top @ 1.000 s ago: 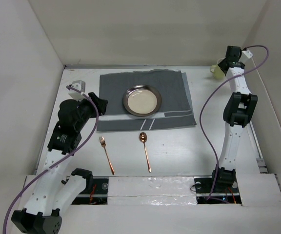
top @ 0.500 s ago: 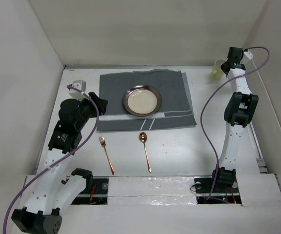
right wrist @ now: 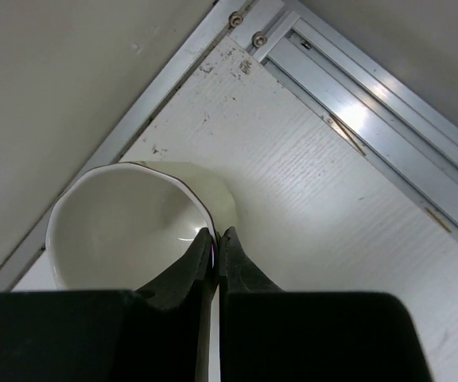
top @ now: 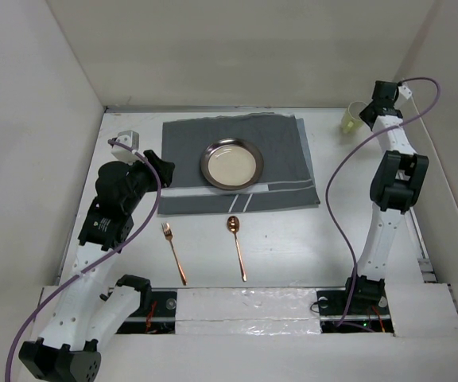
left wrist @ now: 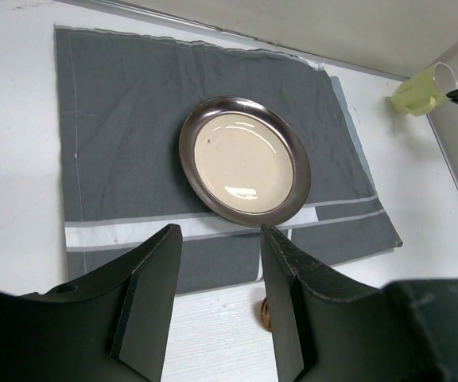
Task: Set the dinner table for one person
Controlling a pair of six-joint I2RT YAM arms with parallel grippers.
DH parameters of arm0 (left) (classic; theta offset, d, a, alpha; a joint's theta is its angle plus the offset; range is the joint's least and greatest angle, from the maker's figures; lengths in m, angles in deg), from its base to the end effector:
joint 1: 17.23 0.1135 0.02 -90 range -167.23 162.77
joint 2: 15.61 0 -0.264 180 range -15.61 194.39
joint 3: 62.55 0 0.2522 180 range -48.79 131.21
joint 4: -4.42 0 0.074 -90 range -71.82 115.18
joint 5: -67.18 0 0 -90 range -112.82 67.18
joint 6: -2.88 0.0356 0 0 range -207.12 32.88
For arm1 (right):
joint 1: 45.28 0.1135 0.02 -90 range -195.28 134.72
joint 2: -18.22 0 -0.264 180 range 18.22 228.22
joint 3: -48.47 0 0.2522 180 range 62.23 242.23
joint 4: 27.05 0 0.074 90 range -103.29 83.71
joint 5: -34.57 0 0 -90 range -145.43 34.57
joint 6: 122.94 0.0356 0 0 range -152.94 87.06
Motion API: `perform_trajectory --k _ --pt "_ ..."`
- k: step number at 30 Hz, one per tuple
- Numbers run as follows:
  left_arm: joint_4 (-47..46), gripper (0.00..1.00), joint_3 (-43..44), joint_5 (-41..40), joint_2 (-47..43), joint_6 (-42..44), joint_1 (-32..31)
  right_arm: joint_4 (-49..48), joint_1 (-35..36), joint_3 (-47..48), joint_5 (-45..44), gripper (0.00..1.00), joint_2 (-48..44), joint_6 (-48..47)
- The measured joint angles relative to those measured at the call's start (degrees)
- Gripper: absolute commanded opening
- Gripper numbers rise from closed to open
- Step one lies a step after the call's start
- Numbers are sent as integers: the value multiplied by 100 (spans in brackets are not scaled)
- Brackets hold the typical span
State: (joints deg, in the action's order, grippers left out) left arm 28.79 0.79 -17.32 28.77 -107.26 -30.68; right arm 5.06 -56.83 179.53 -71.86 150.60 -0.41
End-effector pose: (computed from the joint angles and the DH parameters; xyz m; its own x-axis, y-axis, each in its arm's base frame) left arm 0.1731 -0.0449 0.3698 -0.1978 -0.3051 -0.9316 0.2729 0.8956 -0.3513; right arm 0.5274 -0.1181 0.2431 -0.2274 0.5729 -0.7874 0.6472 0.6931 0.3174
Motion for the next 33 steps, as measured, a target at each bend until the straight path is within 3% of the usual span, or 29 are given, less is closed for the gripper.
perform_trajectory --k 10,21,33 --pt "-4 42 0 0 13 2 0 317 817 323 129 0 -527 -852" --pt "-4 42 0 -20 26 0 0 962 2057 1561 490 0 76 -1204" --pt "-4 42 0 -35 50 0 0 1556 2216 1829 439 0 562 -1464"
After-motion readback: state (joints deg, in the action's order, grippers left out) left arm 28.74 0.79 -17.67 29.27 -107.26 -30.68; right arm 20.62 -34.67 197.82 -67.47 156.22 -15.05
